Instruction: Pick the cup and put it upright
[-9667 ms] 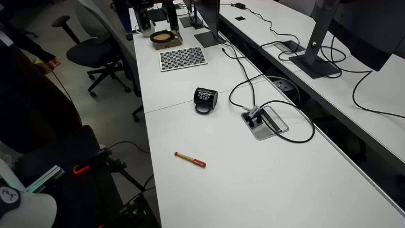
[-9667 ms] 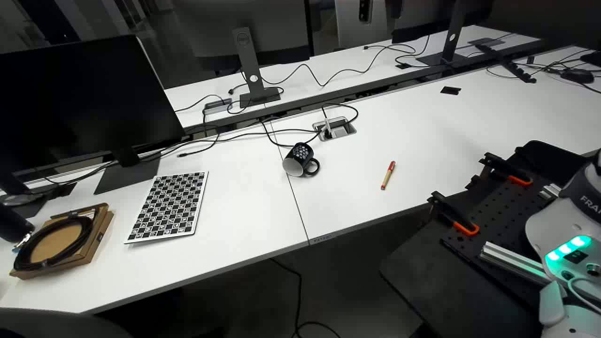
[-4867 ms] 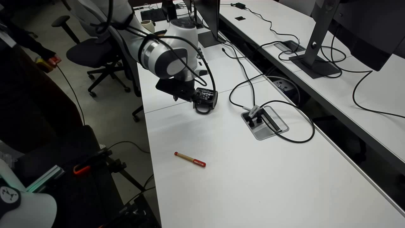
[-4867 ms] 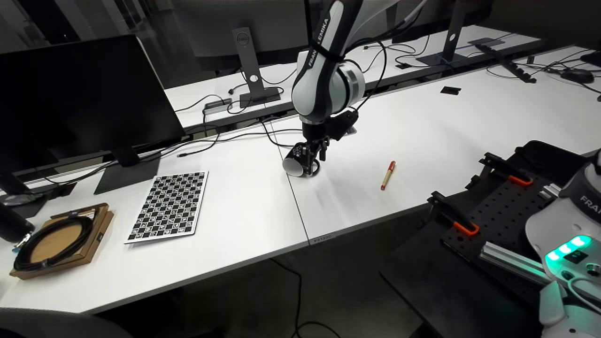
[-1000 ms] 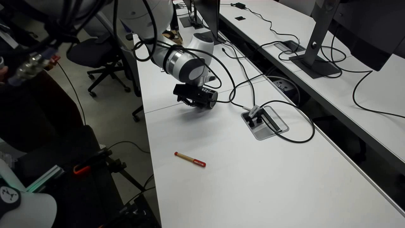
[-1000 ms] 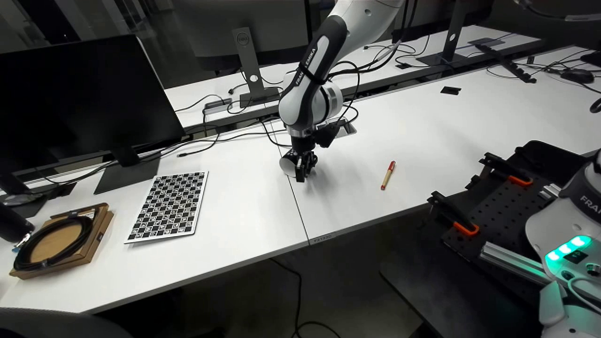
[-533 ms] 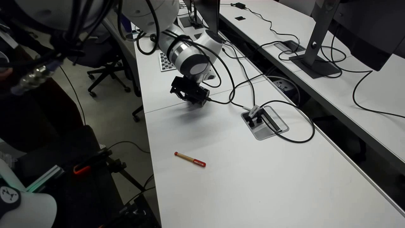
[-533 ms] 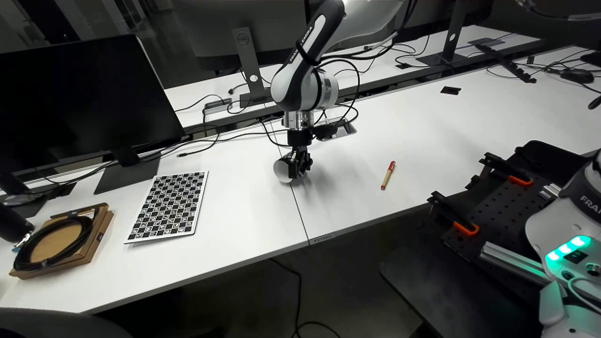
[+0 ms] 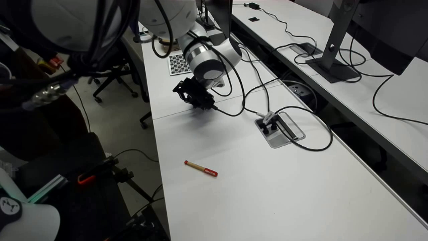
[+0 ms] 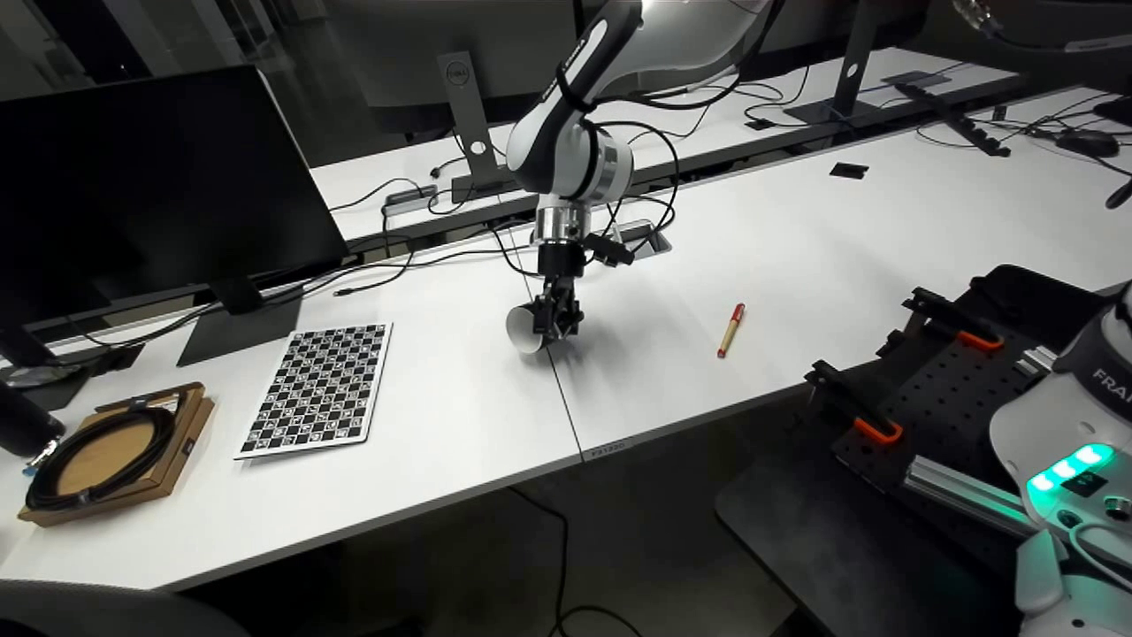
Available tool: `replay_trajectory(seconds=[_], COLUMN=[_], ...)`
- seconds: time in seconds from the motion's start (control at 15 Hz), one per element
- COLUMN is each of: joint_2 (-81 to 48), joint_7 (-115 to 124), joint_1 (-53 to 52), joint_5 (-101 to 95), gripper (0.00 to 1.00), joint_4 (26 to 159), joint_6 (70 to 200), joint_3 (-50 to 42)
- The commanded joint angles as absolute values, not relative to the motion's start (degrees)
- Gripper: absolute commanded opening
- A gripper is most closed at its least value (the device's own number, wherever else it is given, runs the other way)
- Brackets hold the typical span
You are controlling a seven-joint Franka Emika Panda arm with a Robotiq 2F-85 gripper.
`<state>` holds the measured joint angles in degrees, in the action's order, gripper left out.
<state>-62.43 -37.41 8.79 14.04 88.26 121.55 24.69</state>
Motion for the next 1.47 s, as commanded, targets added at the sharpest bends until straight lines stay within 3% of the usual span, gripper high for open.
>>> replay_trajectory(seconds=[0.0,1.4], joint_2=[-66.2,-73.8], joint_7=[-41.4,-51.2], joint_1=[10.8,15.0], joint_5=[20.2,47.4], gripper=[0.0,0.0], joint_4=[83.1,76.3], joint_6=[114.9,108.9], joint_3=[26.2,21.6])
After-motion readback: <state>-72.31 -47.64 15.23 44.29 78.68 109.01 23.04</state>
